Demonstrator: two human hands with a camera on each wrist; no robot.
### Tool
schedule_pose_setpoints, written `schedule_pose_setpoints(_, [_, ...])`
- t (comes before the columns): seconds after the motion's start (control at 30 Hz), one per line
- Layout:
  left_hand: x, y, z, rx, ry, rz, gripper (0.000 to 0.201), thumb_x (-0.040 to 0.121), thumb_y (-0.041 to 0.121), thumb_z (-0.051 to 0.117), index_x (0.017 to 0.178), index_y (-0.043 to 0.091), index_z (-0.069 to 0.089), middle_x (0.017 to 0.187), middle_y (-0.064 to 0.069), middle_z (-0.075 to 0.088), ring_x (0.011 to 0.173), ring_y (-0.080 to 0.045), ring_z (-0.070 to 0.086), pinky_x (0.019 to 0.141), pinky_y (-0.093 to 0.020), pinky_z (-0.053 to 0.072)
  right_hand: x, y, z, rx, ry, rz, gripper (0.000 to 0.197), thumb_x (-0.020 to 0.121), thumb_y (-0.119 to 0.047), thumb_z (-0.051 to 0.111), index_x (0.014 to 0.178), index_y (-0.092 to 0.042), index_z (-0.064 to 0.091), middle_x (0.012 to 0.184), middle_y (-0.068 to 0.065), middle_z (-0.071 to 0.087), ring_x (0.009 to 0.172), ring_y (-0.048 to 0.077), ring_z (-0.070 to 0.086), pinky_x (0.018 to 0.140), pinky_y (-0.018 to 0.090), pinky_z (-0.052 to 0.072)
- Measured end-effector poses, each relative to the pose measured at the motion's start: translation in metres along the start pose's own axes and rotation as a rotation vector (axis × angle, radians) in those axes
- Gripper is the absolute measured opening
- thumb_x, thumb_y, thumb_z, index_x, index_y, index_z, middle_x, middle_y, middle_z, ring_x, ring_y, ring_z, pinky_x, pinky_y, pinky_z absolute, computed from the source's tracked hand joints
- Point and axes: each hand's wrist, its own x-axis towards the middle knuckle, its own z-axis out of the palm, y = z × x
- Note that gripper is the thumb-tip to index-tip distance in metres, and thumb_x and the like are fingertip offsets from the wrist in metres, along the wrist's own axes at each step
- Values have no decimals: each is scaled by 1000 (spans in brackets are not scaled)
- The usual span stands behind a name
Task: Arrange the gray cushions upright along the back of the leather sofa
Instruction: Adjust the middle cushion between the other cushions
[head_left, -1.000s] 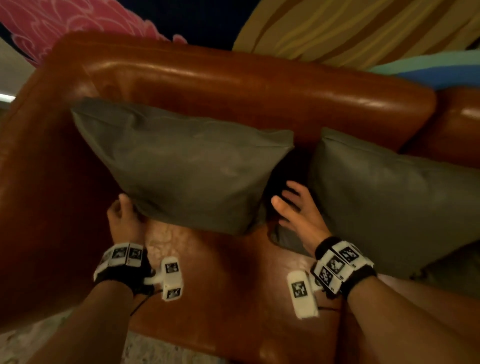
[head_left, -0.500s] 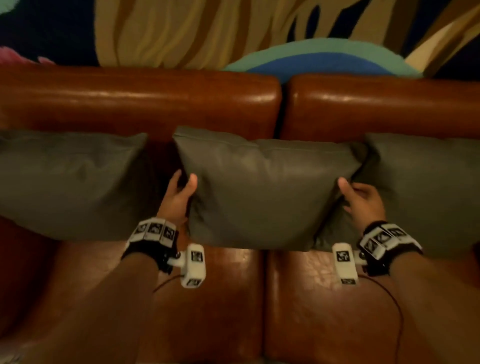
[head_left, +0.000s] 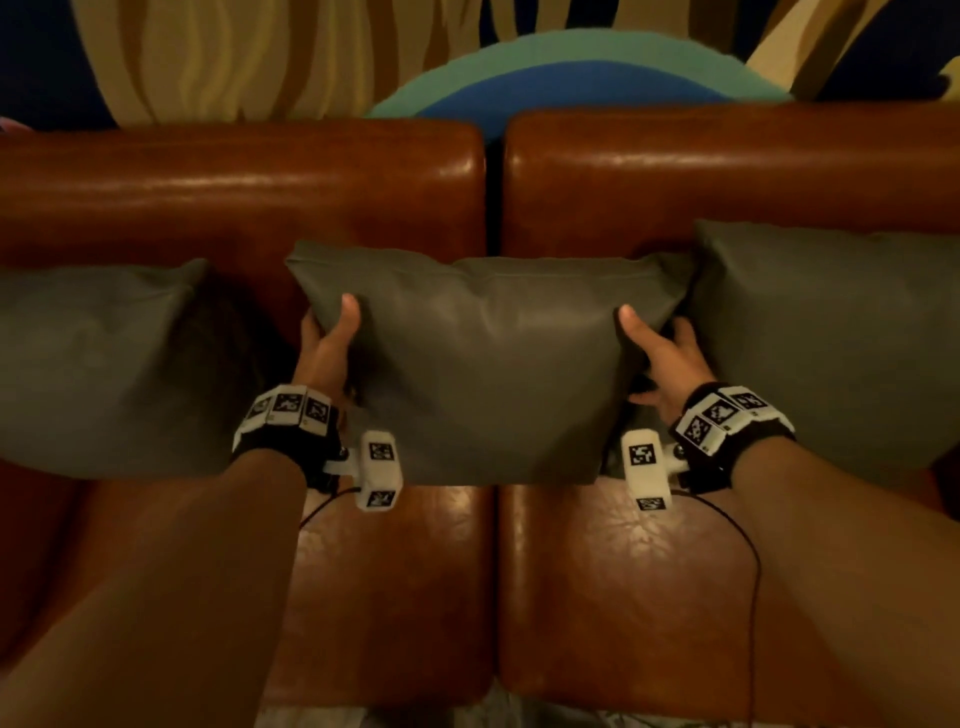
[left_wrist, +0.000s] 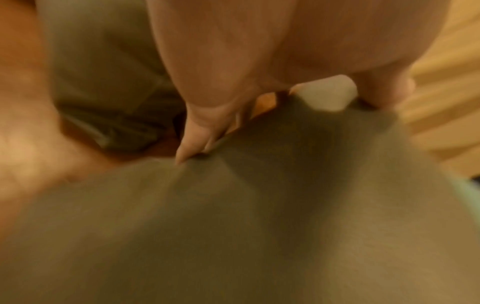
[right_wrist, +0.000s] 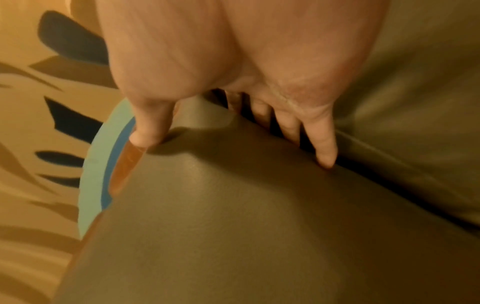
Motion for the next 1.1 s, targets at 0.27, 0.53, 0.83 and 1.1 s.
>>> schedule_pose_setpoints(0.27, [-15, -17, 1, -122, -60, 199, 79, 75, 47, 76, 145, 34, 43, 143, 3, 58, 130, -23, 57, 106, -51, 46, -12, 8, 2, 191, 34, -245, 60, 76, -35, 77, 128, -42, 49, 126, -14, 62, 115, 11, 60, 97, 51, 49])
schedule_pose_setpoints(0.53, [-12, -25, -10, 6, -49, 84, 93, 58, 67, 79, 141, 47, 43, 145, 9, 55, 129, -24, 55, 106, -57, 44, -7, 23, -2, 134, 32, -198, 72, 81, -34, 73, 141, -39, 33, 135, -9, 55, 122, 17, 55, 103, 54, 45])
schedule_pose_setpoints(0.83, [0, -12, -13, 79, -63, 95, 68, 89, 46, 63, 149, 40, 32, 138, 9, 51, 119, -20, 51, 105, -51, 44, -13, 21, 5, 109, 72, -160, 82, 76, -41, 76, 144, -37, 30, 135, -8, 54, 114, 14, 56, 95, 46, 46])
schedule_pose_setpoints(1.1, [-28, -45, -50, 150, 106, 62, 47, 95, 45, 54, 136, 21, 49, 134, -9, 56, 115, -23, 53, 87, -37, 48, -56, 51, -39, -69, 206, -162, 6, 88, -19, 67, 85, -23, 64, 90, -4, 67, 88, 16, 63, 83, 35, 49])
